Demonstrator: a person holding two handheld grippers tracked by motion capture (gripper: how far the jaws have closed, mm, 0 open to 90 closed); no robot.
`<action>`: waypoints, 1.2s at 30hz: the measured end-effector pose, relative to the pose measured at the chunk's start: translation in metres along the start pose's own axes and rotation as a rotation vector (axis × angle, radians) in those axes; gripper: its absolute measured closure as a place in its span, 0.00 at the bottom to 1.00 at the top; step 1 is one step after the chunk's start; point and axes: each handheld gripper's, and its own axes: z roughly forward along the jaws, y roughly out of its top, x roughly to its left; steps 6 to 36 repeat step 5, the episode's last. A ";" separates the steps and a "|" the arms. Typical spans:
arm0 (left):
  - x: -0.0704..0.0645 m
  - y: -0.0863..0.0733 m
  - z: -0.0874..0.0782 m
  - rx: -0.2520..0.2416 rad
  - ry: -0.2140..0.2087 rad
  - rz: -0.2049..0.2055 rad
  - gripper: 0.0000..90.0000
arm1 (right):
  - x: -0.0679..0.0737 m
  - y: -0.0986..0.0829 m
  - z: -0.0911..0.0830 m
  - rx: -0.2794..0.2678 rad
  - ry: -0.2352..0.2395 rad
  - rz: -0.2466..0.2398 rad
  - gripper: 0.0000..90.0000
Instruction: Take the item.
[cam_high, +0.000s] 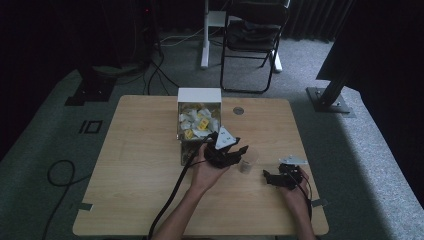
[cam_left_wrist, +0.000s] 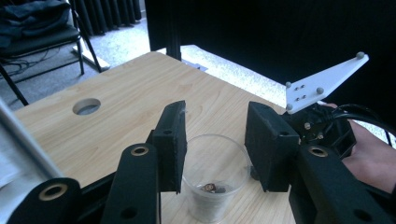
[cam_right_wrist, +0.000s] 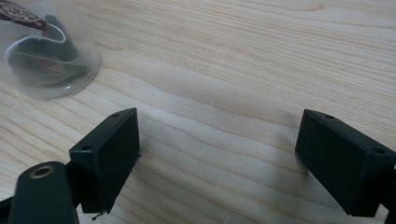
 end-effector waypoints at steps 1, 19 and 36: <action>0.001 0.000 -0.003 -0.009 0.000 -0.007 0.64 | 0.000 0.000 0.000 0.000 0.000 0.000 0.15; 0.004 -0.002 -0.019 -0.049 0.019 -0.026 0.62 | 0.000 0.000 0.000 0.000 0.000 -0.001 0.15; 0.004 -0.002 -0.019 -0.049 0.019 -0.026 0.62 | 0.000 0.000 0.000 0.000 0.000 -0.001 0.15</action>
